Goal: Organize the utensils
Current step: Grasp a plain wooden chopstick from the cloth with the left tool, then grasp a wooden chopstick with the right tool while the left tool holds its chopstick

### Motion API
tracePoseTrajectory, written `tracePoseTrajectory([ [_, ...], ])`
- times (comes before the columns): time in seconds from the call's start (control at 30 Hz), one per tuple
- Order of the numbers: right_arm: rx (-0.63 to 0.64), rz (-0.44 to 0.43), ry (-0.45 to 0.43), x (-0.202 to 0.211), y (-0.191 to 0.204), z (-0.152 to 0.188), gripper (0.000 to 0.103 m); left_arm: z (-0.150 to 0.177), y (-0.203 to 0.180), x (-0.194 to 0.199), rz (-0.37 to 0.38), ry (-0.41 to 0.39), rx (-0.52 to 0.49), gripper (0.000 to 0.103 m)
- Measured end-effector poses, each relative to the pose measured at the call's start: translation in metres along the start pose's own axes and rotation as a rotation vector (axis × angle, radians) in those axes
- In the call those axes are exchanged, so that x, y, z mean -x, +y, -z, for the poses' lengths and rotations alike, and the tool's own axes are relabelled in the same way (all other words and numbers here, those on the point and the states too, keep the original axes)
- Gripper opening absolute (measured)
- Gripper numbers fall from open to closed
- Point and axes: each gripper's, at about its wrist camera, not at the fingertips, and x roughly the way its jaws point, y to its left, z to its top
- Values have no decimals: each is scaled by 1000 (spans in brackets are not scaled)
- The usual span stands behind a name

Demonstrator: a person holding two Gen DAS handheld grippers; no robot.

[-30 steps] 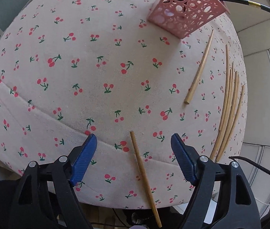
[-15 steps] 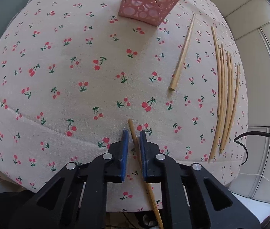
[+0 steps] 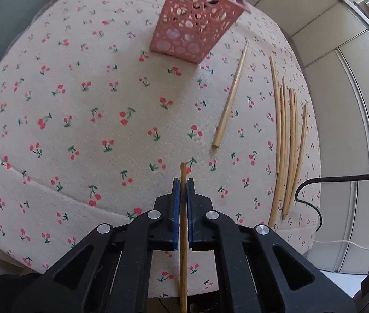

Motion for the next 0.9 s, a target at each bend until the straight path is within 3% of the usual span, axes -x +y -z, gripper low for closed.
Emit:
tracePoseTrajectory([
  [0.2, -109, -75, 41, -25, 2, -9, 95, -7, -3, 44, -36, -201, -57, 4],
  [0.33, -152, -99, 63, -48, 11, -20, 95, -7, 1, 66, 2, -250, -67, 4],
  [0.53, -187, -61, 81, -93, 26, -39, 95, -5, 3, 93, 16, -324, -107, 4],
  [0.6, -223, -50, 105, -111, 27, -45, 87, -4, 1, 99, 19, -339, -126, 4],
  [0.7, -281, -110, 169, -141, 27, -52, 70, -4, -1, 102, 26, -344, -144, 4],
  [0.77, -308, -132, 188, -158, 26, -54, 65, -6, 1, 101, 39, -331, -139, 4],
  [0.87, -306, -144, 203, -182, 28, -59, 47, -9, 5, 98, 73, -304, -118, 4],
  [0.9, -303, -138, 207, -187, 28, -61, 45, -10, 6, 97, 82, -298, -113, 4],
])
